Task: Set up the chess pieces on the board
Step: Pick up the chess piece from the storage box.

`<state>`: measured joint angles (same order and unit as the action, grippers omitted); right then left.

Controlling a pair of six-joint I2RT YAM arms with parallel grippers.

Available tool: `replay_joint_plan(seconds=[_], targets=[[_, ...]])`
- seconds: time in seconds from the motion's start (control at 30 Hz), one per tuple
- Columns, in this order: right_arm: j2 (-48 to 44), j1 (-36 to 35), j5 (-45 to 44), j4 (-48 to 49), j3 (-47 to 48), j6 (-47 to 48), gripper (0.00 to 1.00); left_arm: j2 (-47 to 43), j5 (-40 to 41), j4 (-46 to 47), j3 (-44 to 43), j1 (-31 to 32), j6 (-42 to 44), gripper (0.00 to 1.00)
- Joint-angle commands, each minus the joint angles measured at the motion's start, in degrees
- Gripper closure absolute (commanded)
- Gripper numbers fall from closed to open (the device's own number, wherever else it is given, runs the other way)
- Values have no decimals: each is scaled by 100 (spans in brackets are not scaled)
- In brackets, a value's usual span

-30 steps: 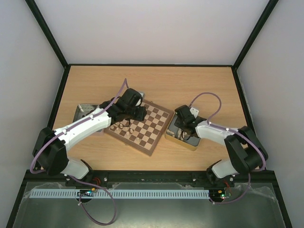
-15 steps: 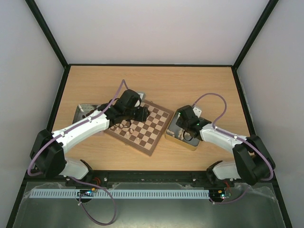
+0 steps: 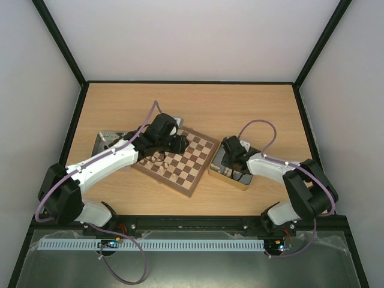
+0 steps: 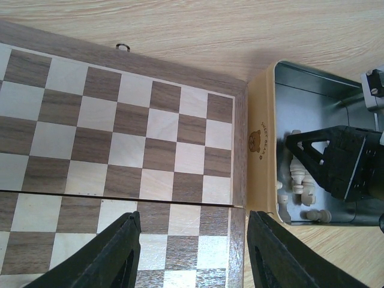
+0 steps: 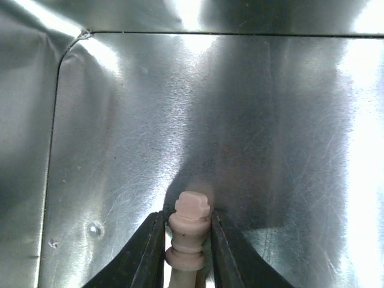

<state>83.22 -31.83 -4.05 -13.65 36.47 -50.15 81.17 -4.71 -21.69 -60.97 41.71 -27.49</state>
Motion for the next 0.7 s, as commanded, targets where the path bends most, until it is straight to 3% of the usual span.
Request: replay_joint_plan(seconds=[0.0, 0.17, 0.47, 0.67], targets=[[230, 16, -217, -260, 132, 128, 83, -88, -21, 72, 62, -23, -20, 48], [243, 19, -273, -83, 120, 31, 94, -142, 33, 82, 95, -23, -103, 48], [-1713, 19, -812, 510, -232, -820, 97, -296, -270, 453, 237, -23, -226, 45], [-2234, 19, 90, 1035, -251, -1093, 98, -462, -1000, 1250, 475, -2, -391, 44]])
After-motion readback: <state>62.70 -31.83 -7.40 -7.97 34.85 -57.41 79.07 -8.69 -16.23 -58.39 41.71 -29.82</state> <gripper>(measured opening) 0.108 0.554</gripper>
